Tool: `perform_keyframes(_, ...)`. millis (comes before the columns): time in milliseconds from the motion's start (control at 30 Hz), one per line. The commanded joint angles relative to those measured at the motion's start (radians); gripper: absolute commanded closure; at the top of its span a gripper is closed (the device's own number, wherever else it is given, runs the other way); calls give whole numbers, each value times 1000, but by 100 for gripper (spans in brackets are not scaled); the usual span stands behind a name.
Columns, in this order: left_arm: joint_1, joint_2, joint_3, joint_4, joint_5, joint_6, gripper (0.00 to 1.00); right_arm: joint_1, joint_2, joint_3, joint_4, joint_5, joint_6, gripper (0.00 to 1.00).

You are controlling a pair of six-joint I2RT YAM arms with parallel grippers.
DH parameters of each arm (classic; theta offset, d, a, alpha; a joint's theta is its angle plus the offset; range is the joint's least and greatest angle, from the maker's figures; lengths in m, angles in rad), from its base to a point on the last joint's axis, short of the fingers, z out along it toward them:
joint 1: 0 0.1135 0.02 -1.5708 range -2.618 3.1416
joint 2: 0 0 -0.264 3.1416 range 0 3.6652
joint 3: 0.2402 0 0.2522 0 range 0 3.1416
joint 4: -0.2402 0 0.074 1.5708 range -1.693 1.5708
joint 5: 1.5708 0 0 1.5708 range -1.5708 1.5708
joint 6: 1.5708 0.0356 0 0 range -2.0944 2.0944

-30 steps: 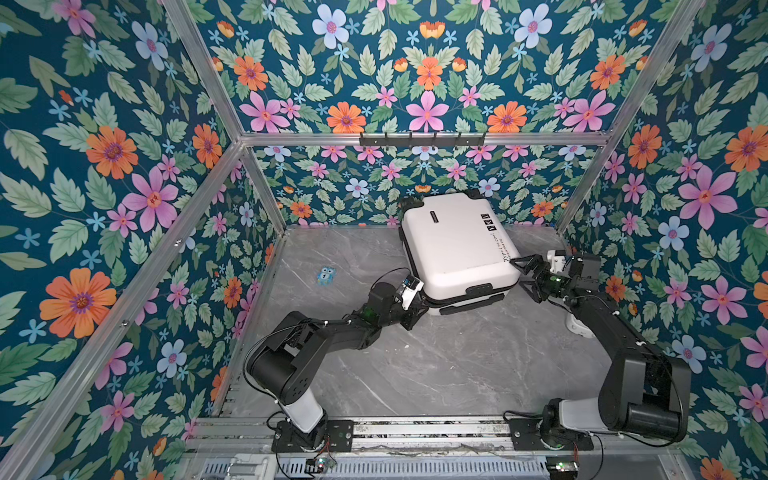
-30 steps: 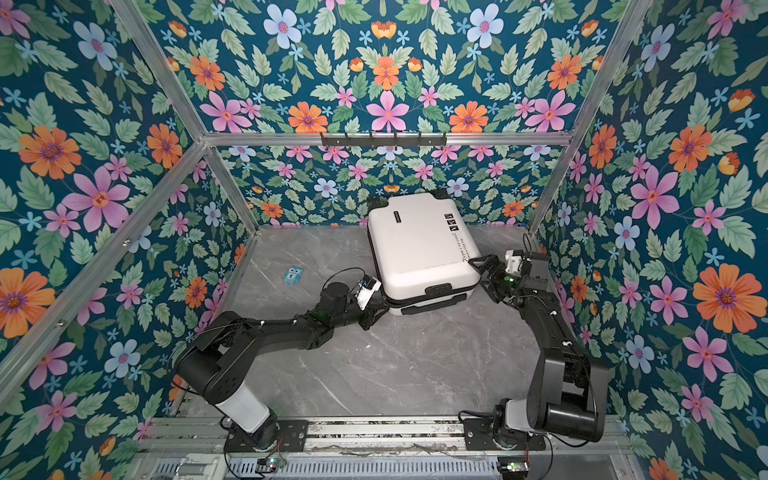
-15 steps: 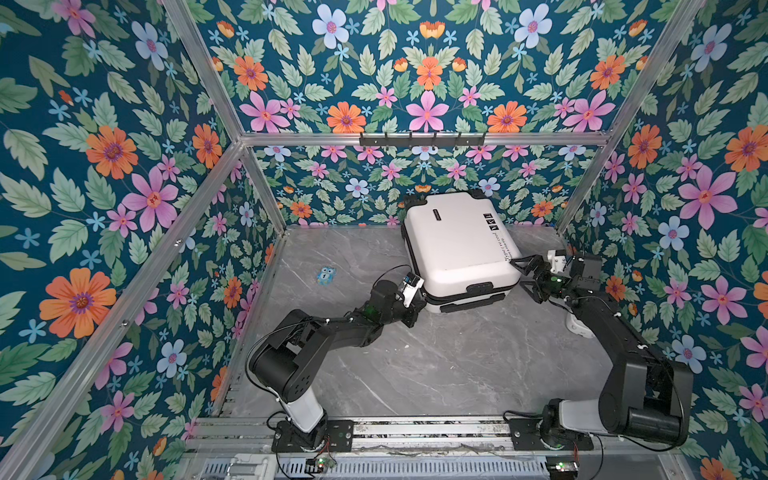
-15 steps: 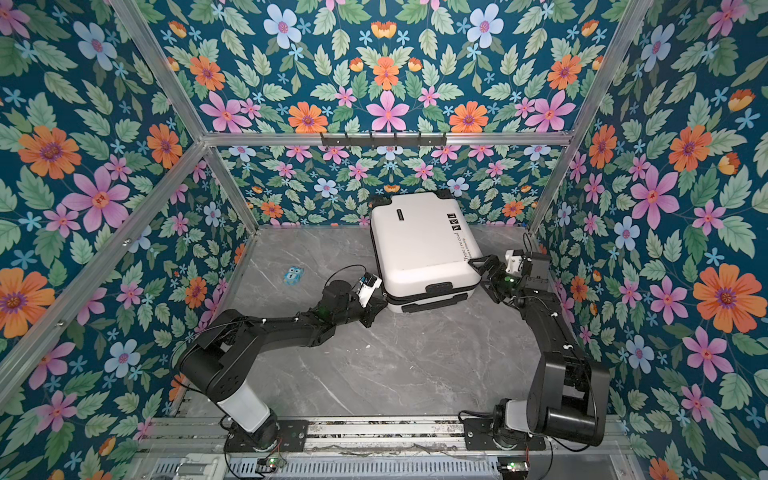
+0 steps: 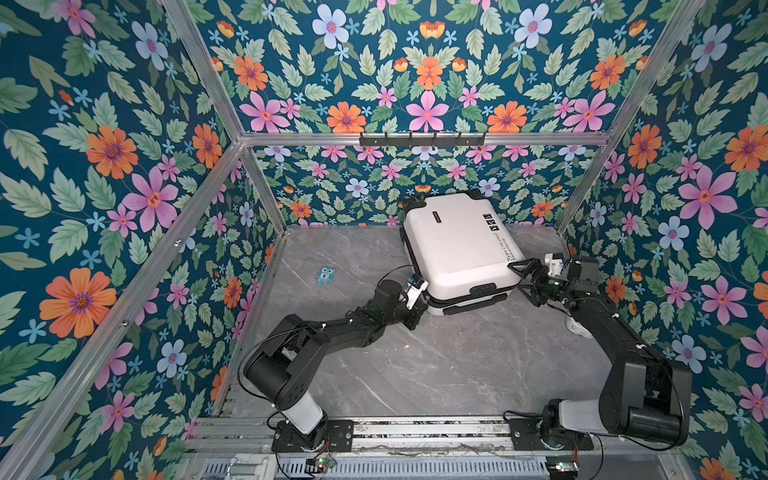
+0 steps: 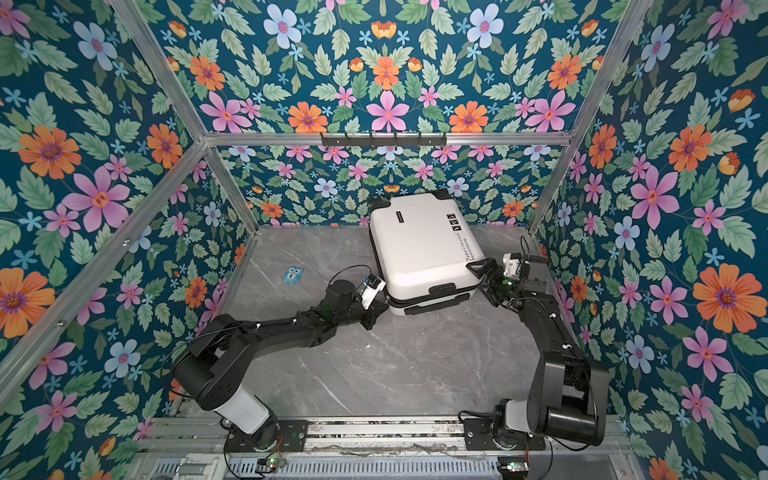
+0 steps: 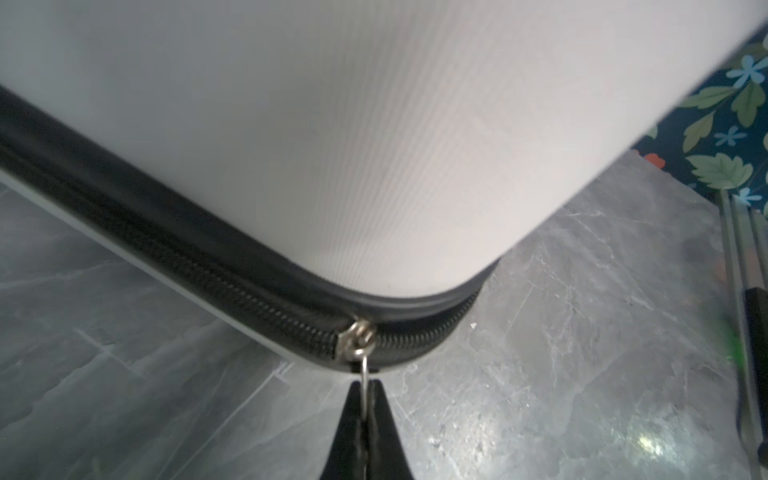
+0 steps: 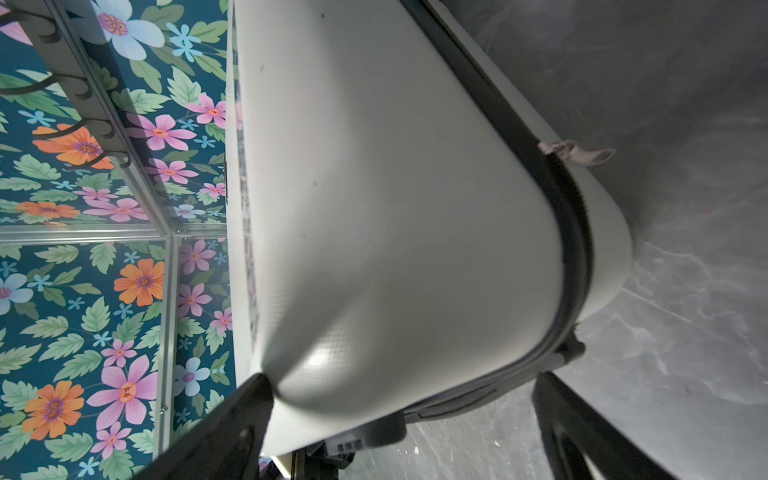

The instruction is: Pack the luggage

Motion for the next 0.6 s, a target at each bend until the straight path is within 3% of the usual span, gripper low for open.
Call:
perform_keyframes(0, -42, -6, 9, -3, 5, 46, 100, 31, 1, -22, 33, 27, 28, 2)
perform_keyframes(167, -63, -8, -44, 115, -57, -4, 100, 61, -11, -62, 92, 43, 77, 2)
perform_keyframes(333, -51, 16, -47, 164, -82, -31, 100, 50, -88, -66, -10, 95, 47, 7)
perform_keyframes(567, -45, 31, -42, 179, -83, -49, 100, -123, -281, -146, -185, 84, 23, 17)
